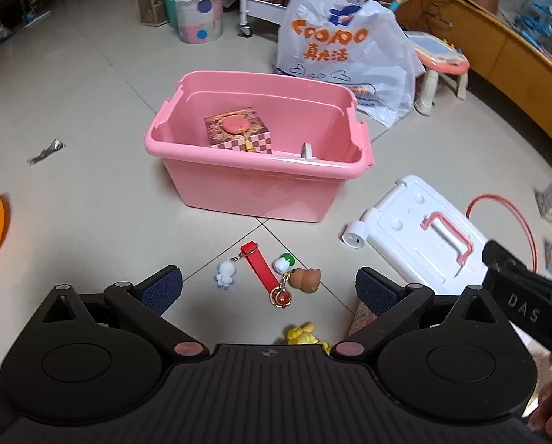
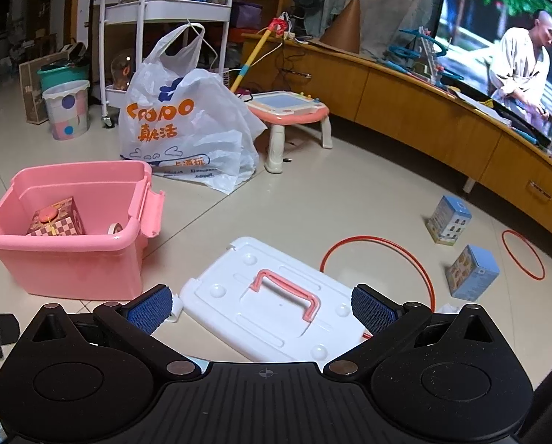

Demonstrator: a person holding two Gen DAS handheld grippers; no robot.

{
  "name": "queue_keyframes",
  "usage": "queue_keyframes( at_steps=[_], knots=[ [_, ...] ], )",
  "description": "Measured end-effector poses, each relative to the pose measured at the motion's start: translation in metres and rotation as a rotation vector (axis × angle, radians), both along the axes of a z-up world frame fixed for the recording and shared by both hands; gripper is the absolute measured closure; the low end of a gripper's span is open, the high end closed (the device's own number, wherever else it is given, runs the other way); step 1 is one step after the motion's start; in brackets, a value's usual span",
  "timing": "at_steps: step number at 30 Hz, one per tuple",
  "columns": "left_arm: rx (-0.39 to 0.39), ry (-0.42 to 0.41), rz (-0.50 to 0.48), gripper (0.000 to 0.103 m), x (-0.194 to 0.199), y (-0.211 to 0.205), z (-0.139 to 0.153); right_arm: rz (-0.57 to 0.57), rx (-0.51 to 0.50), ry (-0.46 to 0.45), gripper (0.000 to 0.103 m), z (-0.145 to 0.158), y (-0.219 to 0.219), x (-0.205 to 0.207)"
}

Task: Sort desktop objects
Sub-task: 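Move the left tool down toward the keychain cluster beside the pink bin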

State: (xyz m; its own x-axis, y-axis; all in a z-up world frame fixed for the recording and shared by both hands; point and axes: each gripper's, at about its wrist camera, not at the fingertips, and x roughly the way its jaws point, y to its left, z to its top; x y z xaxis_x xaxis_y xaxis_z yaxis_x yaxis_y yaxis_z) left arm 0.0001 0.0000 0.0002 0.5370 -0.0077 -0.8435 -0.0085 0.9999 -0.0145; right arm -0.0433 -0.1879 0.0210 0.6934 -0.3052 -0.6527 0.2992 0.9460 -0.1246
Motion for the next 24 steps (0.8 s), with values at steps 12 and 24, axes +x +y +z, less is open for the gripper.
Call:
queue_keyframes(
  at_steps=[12,24],
  knots=[
    [-0.09,0.015,0.043,0.001,0.0,0.009,-0.007,0.004,0.003,0.016,0.0,-0.005,0.002,0.003],
    [-0.096,0.027,0.037,0.001,0.007,0.009,-0.024,-0.008,0.022,0.045,0.0,-0.015,-0.004,0.013]
  ],
)
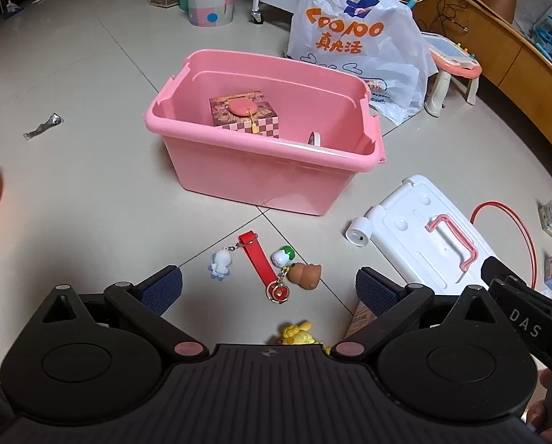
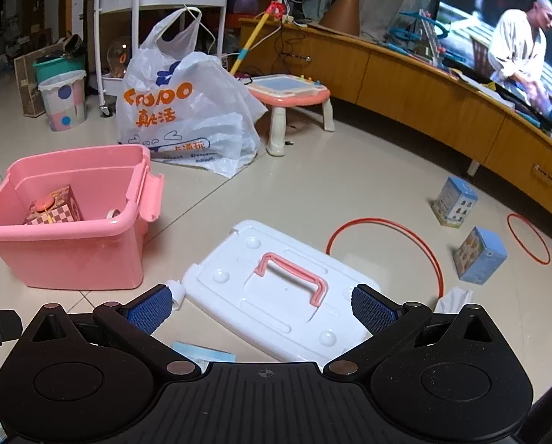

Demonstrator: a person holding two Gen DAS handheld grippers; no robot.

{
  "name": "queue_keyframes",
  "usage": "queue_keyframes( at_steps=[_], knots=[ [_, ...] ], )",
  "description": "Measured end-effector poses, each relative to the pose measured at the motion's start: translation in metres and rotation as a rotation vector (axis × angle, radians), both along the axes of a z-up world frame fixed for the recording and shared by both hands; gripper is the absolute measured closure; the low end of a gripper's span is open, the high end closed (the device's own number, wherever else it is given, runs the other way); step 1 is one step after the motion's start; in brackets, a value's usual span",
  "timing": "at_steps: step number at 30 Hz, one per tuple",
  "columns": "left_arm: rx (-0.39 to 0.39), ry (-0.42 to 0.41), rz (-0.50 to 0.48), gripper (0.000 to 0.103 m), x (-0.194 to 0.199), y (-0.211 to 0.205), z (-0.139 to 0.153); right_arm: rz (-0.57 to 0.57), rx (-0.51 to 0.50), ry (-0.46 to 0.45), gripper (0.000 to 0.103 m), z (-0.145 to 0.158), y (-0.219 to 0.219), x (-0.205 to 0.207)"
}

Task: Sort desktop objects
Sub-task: 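Move the left tool down toward the keychain cluster beside the pink bin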

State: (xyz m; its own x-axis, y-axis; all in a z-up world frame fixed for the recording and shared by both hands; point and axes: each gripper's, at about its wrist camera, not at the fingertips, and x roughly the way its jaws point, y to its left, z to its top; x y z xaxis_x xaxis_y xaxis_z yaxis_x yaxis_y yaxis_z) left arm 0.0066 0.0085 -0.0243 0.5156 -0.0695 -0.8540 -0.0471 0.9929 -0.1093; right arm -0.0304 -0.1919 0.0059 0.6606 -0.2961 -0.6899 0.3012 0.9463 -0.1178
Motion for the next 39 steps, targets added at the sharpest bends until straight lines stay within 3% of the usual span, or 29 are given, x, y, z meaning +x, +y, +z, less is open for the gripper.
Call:
queue_keyframes(
  at_steps=[10,21,39],
  knots=[
    [-0.048,0.03,0.058,0.001,0.014,0.006,-0.015,-0.018,0.01,0.034,0.0,-0.018,0.001,0.003],
    [-0.124,0.096,0.13,0.007,0.037,0.019,-0.054,-0.028,0.025,0.084,0.0,-0.042,0.003,0.015],
    [-0.201,0.213,0.138,0.007,0.064,0.005,-0.099,-0.06,0.068,0.144,0.0,-0.071,-0.006,0.027]
  ],
)
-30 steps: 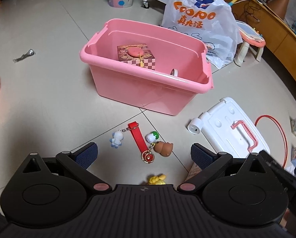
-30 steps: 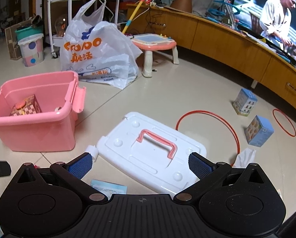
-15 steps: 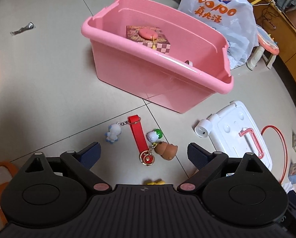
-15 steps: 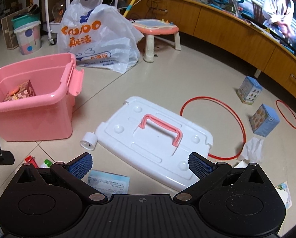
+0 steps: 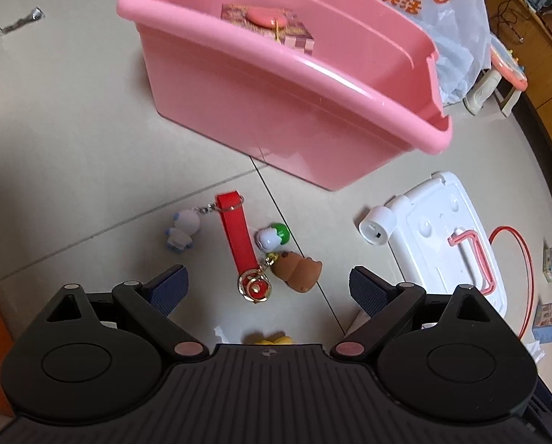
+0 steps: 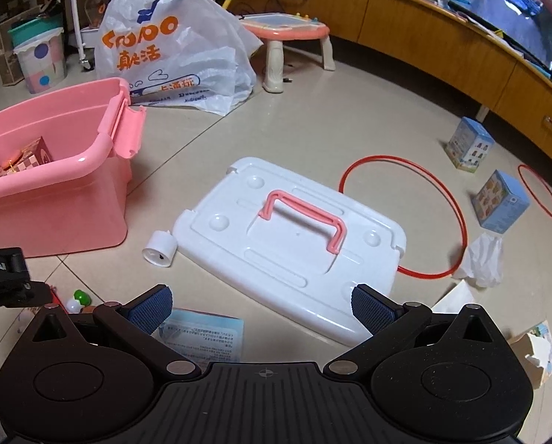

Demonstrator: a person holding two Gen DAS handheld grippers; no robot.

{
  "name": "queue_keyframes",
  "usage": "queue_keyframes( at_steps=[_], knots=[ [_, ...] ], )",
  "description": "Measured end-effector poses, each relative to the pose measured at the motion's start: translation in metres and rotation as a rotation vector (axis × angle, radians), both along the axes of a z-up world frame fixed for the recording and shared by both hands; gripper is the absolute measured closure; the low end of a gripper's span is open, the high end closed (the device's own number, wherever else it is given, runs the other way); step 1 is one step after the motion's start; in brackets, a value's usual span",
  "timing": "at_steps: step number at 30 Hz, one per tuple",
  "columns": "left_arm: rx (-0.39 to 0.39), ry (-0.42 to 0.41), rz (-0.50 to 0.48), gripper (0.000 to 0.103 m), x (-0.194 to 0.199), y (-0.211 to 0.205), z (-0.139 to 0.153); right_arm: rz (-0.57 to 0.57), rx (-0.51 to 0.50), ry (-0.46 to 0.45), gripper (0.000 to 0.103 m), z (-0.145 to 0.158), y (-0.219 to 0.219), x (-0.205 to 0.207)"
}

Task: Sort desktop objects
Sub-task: 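Move the left tool down toward the keychain cluster beside the pink bin, then close the left tool on the brown bear keychain and red strap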

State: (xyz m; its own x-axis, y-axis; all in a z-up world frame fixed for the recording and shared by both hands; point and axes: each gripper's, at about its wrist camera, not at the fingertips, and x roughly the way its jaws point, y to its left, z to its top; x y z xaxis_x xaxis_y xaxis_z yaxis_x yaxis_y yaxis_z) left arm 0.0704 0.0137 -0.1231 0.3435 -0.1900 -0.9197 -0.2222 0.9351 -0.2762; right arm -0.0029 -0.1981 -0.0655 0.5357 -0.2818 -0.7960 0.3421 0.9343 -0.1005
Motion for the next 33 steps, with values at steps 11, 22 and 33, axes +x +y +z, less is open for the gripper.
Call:
queue_keyframes(
  at_steps=[11,22,33],
  knots=[
    [-0.054,0.07,0.031,0.007,0.013,-0.014,-0.027,-0.045,0.026,0.024,0.0,-0.011,-0.009,0.003],
    [-0.058,0.11,0.034,0.007,0.024,-0.027,-0.05,-0.064,0.05,0.045,0.0,-0.023,-0.013,0.008],
    [-0.021,0.123,0.006,0.009,0.033,-0.039,-0.063,-0.083,0.075,0.065,0.0,-0.032,-0.017,0.013]
  ],
)
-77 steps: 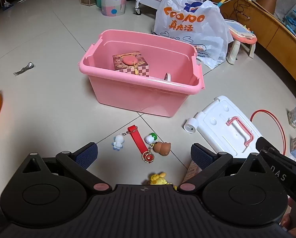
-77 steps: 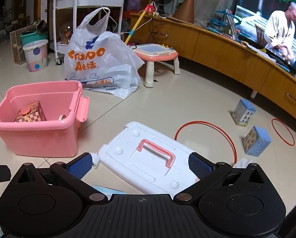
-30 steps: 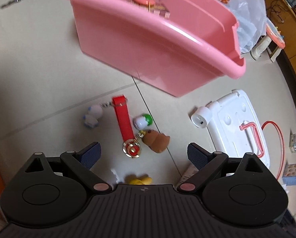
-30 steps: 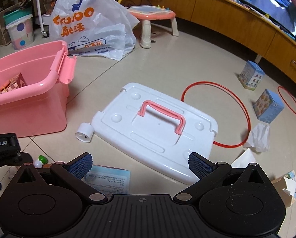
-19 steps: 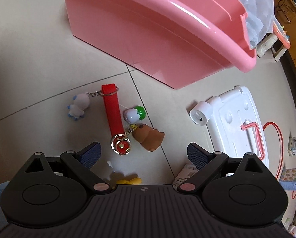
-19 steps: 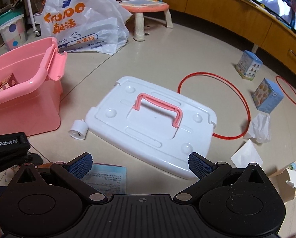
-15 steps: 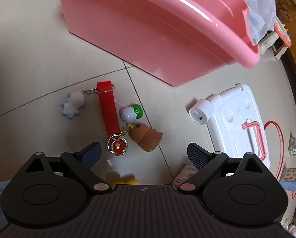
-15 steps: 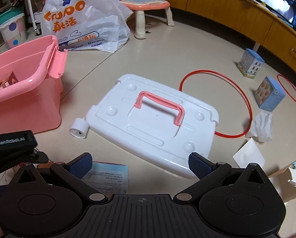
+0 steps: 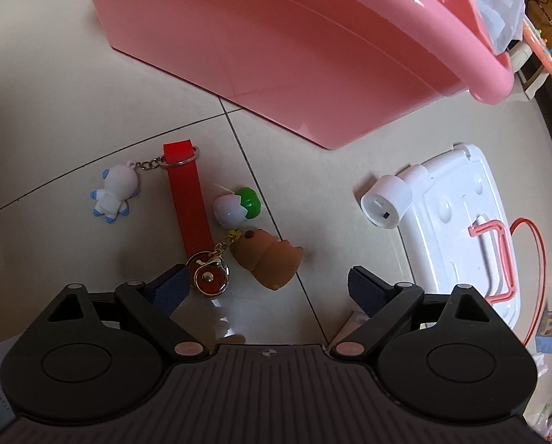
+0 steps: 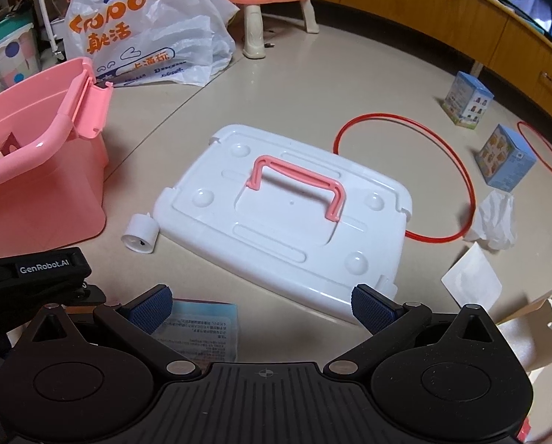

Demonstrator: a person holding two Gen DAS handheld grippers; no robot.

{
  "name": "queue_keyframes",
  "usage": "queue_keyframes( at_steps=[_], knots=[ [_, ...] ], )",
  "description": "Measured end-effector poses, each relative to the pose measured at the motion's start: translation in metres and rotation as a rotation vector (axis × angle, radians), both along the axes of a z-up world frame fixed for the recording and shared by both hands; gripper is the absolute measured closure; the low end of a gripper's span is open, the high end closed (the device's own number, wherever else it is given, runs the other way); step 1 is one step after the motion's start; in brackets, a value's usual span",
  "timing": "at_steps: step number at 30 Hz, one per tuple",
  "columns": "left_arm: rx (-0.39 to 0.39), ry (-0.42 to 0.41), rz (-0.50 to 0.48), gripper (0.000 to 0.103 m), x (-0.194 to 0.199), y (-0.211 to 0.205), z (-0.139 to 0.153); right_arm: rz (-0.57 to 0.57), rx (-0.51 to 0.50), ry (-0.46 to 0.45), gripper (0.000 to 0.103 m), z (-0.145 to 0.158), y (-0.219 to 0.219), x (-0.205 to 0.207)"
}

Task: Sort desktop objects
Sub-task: 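Close the left tool on the brown bear keychain and red strap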

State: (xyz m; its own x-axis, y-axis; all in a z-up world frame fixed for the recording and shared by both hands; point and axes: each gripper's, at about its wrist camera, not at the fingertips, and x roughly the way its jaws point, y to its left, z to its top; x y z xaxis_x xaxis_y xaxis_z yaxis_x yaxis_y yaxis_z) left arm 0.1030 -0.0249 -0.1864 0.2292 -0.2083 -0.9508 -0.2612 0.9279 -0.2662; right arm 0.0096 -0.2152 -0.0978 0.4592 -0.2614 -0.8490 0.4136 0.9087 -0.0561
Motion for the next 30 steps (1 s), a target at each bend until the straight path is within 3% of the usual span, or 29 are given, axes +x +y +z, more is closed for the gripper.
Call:
queue_keyframes(
  at_steps=[8,21,30],
  knots=[
    [0.024,0.021,-0.013,0.02,0.004,-0.002,-0.011,-0.019,0.011,0.009,0.0,-0.004,-0.005,0.0],
    [0.082,0.016,-0.017,0.022,0.008,-0.004,-0.018,-0.036,0.018,0.019,0.0,-0.008,-0.008,0.001],
    [0.145,-0.019,-0.075,0.04,0.009,-0.011,-0.016,-0.04,0.019,0.021,0.0,-0.009,-0.009,0.001]
  ],
)
